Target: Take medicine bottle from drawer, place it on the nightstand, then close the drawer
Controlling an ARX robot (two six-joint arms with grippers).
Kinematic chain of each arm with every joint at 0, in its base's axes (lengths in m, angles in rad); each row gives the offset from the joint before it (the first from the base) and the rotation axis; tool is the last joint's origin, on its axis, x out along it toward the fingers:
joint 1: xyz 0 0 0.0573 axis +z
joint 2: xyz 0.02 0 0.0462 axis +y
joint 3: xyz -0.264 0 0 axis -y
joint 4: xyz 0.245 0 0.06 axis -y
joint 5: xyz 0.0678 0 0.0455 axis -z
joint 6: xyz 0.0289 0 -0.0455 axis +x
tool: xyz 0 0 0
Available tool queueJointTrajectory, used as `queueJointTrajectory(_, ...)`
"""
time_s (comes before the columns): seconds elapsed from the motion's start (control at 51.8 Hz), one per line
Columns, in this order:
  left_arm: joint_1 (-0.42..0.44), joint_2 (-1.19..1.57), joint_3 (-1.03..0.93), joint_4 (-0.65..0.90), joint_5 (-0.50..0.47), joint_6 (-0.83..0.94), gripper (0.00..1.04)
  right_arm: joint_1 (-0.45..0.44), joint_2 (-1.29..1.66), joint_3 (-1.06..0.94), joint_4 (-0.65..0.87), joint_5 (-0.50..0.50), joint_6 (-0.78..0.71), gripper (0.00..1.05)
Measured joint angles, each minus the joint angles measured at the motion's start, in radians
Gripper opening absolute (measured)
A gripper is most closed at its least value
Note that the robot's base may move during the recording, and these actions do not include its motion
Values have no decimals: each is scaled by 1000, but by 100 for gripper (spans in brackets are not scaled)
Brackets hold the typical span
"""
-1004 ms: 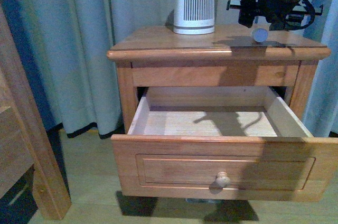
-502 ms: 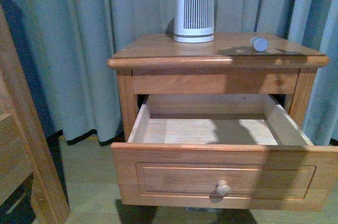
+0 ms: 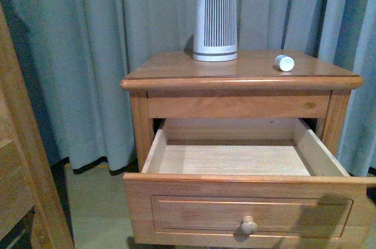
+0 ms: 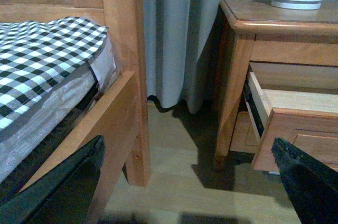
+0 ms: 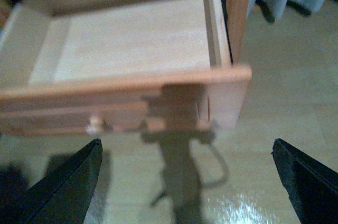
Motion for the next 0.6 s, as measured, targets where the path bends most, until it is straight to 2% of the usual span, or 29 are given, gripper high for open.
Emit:
queueJointTrajectory(0.154,0,0,0,0,0,0,98,27,192,-40,254,37,28,98)
queueJointTrajectory(0.367,0,0,0,0,0,0,98,26,509,58,533,84,26,98)
queueJointTrajectory(0.444,0,0,0,0,0,0,98,26,610,120,578,89,22,98)
queueJointTrajectory(0.598,0,0,0,0,0,0,98,21,768,269,563,101,9,98)
